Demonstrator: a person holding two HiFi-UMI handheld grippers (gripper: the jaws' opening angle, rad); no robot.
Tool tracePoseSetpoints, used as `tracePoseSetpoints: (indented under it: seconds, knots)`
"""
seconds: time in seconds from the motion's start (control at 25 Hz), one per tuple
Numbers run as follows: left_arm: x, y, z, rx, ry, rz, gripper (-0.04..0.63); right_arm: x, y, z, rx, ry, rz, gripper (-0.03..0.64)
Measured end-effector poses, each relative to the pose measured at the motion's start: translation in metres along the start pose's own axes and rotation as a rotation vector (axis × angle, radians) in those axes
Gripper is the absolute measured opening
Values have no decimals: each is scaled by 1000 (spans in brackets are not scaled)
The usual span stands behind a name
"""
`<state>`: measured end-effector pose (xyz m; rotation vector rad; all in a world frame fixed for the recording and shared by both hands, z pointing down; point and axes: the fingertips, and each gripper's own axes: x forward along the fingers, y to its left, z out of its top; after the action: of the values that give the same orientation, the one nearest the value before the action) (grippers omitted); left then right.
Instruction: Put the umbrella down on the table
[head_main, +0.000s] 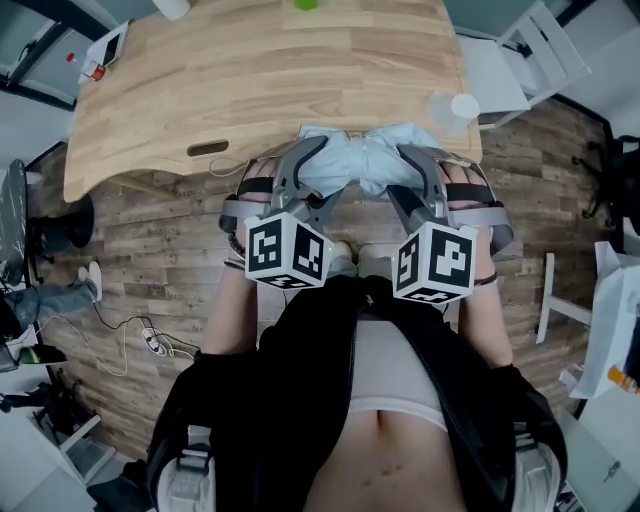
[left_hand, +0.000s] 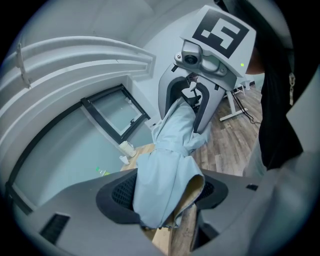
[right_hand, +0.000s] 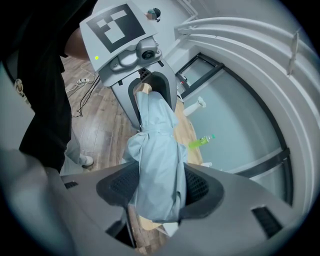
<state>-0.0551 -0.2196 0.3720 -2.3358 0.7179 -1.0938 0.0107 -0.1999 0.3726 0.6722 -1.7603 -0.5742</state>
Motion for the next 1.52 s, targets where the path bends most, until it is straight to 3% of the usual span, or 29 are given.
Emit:
tracePoseSetpoints:
  seconds: [0.84, 1.52]
  knots:
    - [-2, 39, 12, 35, -47, 53, 284, -4, -39, 9, -32, 9, -67, 265]
    - [58, 117, 4, 42, -30, 94, 282, 60, -118, 1, -51, -15, -78, 265]
